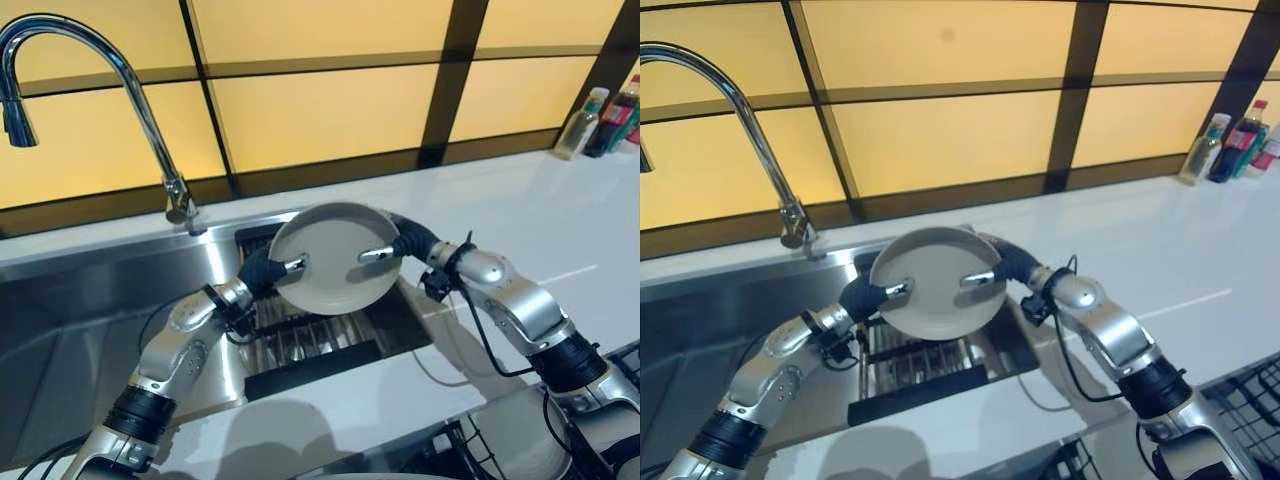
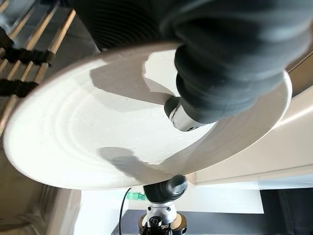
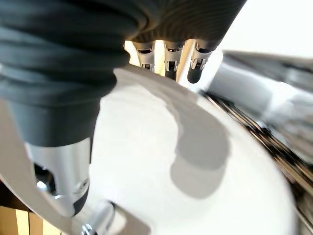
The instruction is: Pick up plates and place into dishwasher.
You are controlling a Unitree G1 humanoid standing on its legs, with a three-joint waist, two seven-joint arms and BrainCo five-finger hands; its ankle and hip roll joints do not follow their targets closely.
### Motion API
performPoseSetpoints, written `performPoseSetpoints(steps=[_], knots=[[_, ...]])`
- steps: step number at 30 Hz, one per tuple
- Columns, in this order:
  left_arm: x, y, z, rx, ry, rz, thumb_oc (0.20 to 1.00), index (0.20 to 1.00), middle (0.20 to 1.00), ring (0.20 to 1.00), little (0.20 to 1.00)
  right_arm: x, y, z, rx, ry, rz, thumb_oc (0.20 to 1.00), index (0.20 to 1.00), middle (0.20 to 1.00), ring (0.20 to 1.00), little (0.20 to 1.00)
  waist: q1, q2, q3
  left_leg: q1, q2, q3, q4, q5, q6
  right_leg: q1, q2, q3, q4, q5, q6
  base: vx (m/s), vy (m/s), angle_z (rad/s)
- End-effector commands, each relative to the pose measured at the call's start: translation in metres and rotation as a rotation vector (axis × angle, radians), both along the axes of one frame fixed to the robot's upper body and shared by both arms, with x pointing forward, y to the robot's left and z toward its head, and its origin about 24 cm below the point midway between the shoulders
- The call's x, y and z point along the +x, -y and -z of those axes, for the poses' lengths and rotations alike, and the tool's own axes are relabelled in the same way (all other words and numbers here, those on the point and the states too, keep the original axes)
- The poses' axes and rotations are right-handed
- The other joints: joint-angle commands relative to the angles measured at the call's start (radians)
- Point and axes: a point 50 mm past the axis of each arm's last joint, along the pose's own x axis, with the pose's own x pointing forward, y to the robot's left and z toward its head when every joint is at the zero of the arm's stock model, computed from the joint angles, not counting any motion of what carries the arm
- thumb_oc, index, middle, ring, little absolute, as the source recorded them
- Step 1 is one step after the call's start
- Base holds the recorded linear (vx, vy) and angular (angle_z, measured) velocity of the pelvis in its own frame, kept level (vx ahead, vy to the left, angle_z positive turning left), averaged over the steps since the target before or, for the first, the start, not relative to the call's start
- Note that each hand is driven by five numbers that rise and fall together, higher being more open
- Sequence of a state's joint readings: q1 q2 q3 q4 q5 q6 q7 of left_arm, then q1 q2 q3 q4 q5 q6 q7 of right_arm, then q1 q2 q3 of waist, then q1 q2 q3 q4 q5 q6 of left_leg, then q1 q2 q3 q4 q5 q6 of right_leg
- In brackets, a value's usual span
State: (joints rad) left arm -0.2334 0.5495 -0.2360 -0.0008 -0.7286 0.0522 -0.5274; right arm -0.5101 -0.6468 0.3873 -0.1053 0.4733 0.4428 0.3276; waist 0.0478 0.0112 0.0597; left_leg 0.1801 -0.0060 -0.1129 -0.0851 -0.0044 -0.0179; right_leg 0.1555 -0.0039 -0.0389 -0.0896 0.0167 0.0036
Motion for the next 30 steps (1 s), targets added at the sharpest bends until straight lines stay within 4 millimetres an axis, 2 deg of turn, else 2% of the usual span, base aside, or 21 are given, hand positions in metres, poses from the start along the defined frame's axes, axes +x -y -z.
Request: performPoseSetpoints(steps=[1, 6, 7, 8, 19, 30], knots=[[0.001, 0.033, -0.050, -0.189, 0.251, 0.151, 0.200, 0.200, 0.200, 0.200, 0.200, -0.010, -0.036, 0.012, 0.063, -0.151, -0.266, 1.000, 1.000, 1.000, 1.000, 1.000, 0.037, -0.064, -0.047, -0.054, -0.066, 0.029, 0.070, -0.099, 0.031, -0.038, -0.034, -0.037, 0.035, -0.063, 0.075, 0.00, 0.000, 0.00], [0.002, 0.035, -0.045, -0.186, 0.226, 0.166, 0.200, 0.200, 0.200, 0.200, 0.200, -0.016, -0.045, 0.019, 0.136, -0.260, -0.380, 1.000, 1.000, 1.000, 1.000, 1.000, 0.053, -0.075, -0.046, -0.059, -0.070, 0.017, 0.075, -0.100, 0.033, -0.037, -0.034, -0.046, 0.033, -0.061, 0.073, 0.00, 0.000, 0.02], [0.002, 0.035, -0.044, -0.189, 0.222, 0.170, 0.200, 0.200, 0.200, 0.200, 0.200, -0.017, -0.046, 0.020, 0.142, -0.268, -0.391, 0.467, 0.467, 0.467, 0.467, 0.467, 0.056, -0.076, -0.045, -0.059, -0.071, 0.015, 0.075, -0.100, 0.033, -0.037, -0.034, -0.047, 0.033, -0.060, 0.072, 0.00, -0.001, 0.04], [0.002, 0.036, -0.043, -0.191, 0.220, 0.173, 0.200, 0.200, 0.200, 0.200, 0.200, -0.017, -0.047, 0.020, 0.149, -0.276, -0.399, 0.200, 0.200, 0.200, 0.200, 0.200, 0.057, -0.077, -0.045, -0.059, -0.071, 0.015, 0.074, -0.100, 0.033, -0.036, -0.034, -0.048, 0.032, -0.060, 0.072, 0.00, 0.000, 0.00], [0.000, 0.037, -0.039, -0.222, 0.203, 0.186, 0.200, 0.200, 0.200, 0.200, 0.200, -0.014, -0.044, 0.017, 0.205, -0.255, -0.368, 0.200, 0.200, 0.200, 0.200, 0.200, 0.056, -0.075, -0.039, -0.063, -0.075, 0.019, 0.085, -0.104, 0.037, -0.040, -0.034, -0.045, 0.032, -0.054, 0.072, 0.00, 0.000, 0.01], [0.000, 0.036, -0.036, -0.241, 0.185, 0.175, 0.200, 0.200, 0.200, 0.200, 0.200, -0.005, -0.030, 0.011, 0.268, -0.177, -0.218, 0.200, 0.200, 0.200, 0.200, 0.200, 0.039, -0.066, -0.035, -0.060, -0.075, 0.035, 0.085, -0.109, 0.042, -0.045, -0.034, -0.029, 0.021, -0.042, 0.077, 0.00, 0.000, 0.00]])
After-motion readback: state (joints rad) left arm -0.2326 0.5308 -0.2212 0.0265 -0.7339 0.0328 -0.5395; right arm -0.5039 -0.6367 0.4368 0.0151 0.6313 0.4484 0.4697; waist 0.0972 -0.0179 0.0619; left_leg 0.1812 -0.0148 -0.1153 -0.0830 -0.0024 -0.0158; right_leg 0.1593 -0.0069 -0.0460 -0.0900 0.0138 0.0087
